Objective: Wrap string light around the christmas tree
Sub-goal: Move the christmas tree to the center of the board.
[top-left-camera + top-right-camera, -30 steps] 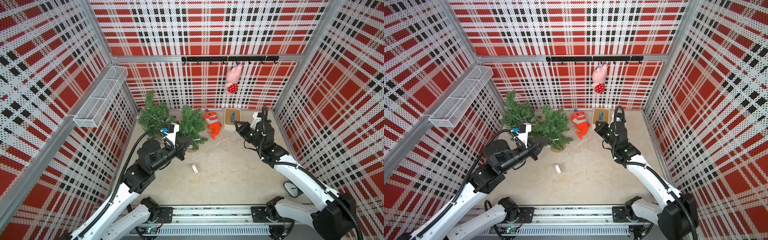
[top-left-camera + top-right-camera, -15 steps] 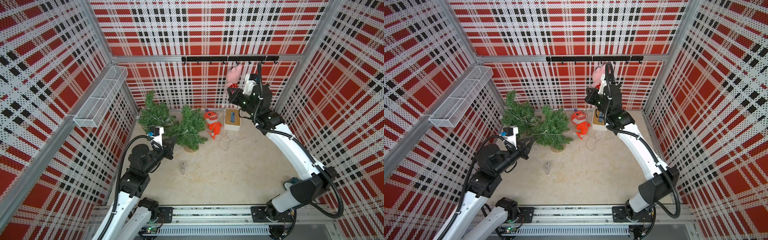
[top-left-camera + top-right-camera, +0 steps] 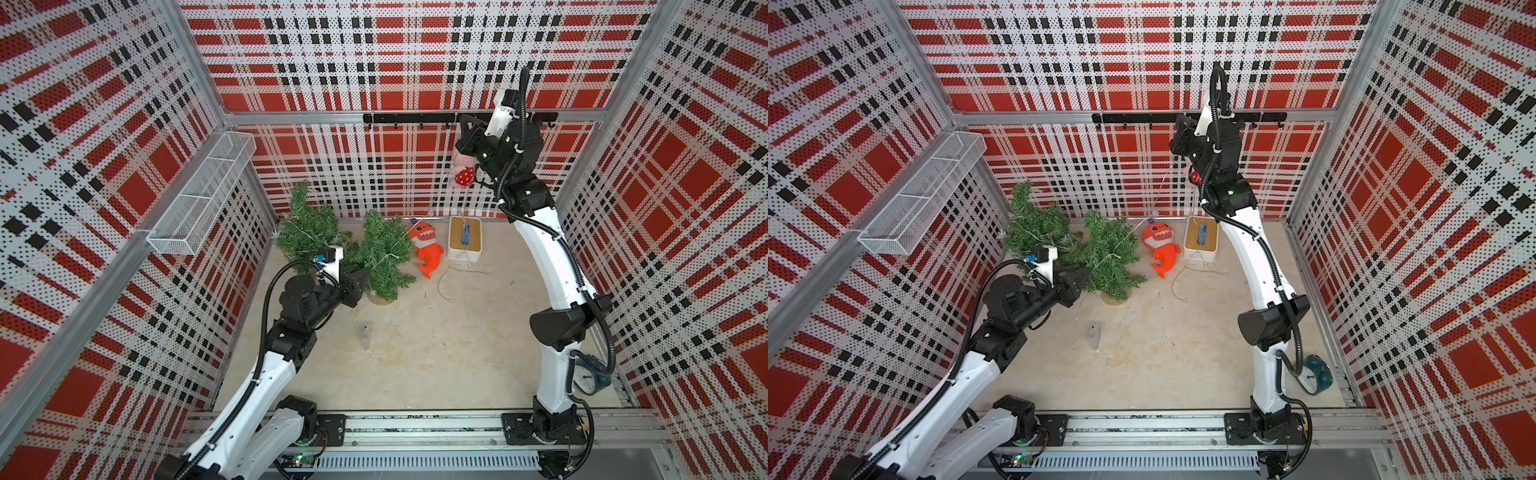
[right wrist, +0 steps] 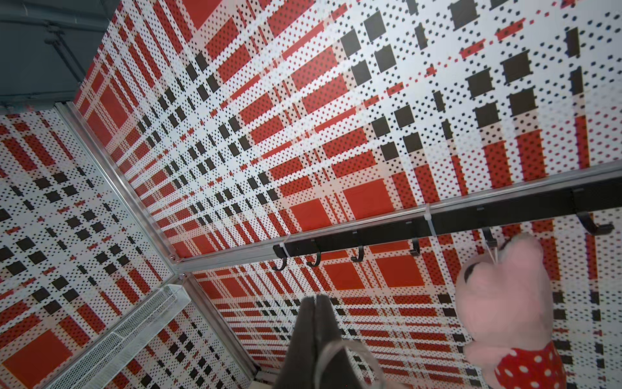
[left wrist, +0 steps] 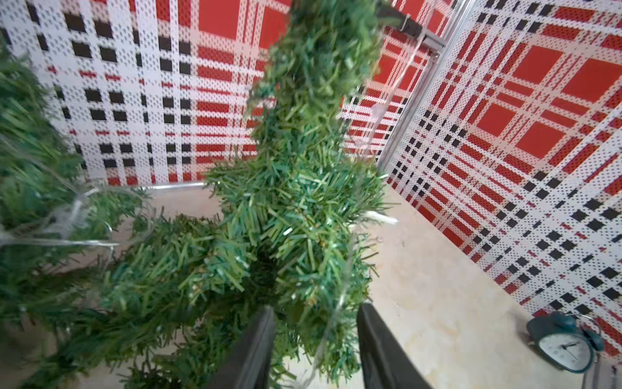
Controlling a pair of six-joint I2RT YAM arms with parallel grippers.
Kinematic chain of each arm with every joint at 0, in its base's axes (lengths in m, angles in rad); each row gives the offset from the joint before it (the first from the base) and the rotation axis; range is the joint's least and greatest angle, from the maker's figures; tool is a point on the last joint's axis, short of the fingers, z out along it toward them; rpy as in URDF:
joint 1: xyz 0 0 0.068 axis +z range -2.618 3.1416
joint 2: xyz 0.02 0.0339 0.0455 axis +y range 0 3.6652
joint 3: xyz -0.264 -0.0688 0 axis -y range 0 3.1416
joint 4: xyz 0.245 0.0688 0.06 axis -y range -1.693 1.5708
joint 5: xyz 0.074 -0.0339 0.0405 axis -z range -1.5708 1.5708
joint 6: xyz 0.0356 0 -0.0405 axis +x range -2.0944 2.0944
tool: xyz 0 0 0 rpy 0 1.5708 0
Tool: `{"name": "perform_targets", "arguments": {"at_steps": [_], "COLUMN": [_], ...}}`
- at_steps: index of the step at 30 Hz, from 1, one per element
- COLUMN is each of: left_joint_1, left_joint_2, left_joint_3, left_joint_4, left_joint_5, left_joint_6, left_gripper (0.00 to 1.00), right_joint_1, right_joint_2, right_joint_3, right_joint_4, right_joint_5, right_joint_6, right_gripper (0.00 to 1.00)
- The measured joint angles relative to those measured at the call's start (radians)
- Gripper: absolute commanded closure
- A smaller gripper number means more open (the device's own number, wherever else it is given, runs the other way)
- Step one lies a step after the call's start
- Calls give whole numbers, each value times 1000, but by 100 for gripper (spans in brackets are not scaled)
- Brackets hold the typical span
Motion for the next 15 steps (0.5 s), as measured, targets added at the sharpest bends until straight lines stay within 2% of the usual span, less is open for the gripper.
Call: {"name": "perform_targets", "arguments": {"at_steps": [2, 6, 11, 14, 15], "left_joint_1": [5, -10, -115, -127, -127], "left_joint_2": [33, 50, 63, 118, 142], "left_joint_3": [18, 118, 233, 264, 269], "left_joint_4": [-11, -29, -22, -5, 3], "left_joint_5": [-35, -94, -188, -229, -241], "left_joint_6": [-3, -9, 30, 53, 60], "left_gripper": [26, 18, 11, 1, 2], "right_joint_1": [1, 6, 7, 7, 7], "right_joint_2": [41, 129, 147, 146, 146], "right_joint_3": [23, 74, 52, 52, 52], "right_joint_4": [31, 56, 59, 80, 85], "right_joint_5": [-14, -43, -48, -49, -49], "right_joint_6": [0, -3, -22, -33, -34], "right_gripper": [100, 100, 100, 100, 100]}}
